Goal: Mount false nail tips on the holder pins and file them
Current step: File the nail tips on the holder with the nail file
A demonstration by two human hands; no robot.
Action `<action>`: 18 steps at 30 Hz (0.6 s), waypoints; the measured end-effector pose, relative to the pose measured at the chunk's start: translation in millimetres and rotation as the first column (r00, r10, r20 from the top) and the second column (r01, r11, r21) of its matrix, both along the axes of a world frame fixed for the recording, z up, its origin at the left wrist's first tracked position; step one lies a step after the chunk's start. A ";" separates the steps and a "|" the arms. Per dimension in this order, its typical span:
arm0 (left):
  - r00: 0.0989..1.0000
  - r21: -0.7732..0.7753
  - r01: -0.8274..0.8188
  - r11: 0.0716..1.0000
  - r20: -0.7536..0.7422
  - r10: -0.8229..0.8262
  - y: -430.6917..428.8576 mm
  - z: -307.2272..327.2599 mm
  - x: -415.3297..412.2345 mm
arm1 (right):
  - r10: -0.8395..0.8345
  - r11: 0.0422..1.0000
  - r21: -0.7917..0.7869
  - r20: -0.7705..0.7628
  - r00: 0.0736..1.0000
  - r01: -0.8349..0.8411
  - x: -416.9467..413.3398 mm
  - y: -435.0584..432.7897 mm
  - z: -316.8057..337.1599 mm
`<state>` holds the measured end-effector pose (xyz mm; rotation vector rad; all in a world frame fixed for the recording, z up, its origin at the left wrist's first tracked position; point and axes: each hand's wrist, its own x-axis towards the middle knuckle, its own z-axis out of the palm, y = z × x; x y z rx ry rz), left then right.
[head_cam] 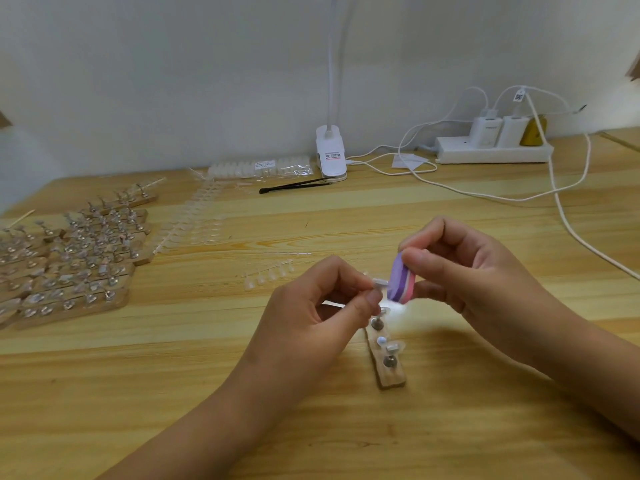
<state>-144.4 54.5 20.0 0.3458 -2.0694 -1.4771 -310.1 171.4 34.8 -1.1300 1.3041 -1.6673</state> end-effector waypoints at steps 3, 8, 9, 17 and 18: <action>1.000 -0.012 -0.004 1.000 -0.002 0.004 -0.4 0.5 0.7 | 0.073 0.997 0.008 -0.024 0.997 -0.073 2.8 -0.1 0.3; 1.000 -0.015 -0.001 1.000 0.006 0.001 -0.4 0.8 0.3 | 0.047 0.999 0.009 -0.003 0.999 -0.047 3.1 -0.7 0.5; 1.000 -0.018 -0.002 1.000 0.003 0.002 -0.3 1.1 0.2 | 0.062 0.998 0.016 -0.014 0.998 -0.062 4.1 -1.1 0.7; 1.000 -0.015 -0.004 1.000 -0.019 0.004 -0.8 0.4 0.6 | 0.007 1.000 -0.004 0.018 1.000 -0.007 4.1 -0.2 0.0; 1.000 -0.013 -0.006 1.000 -0.020 0.006 -0.9 0.5 0.6 | 0.007 1.000 -0.004 0.018 1.000 -0.007 3.8 0.1 0.1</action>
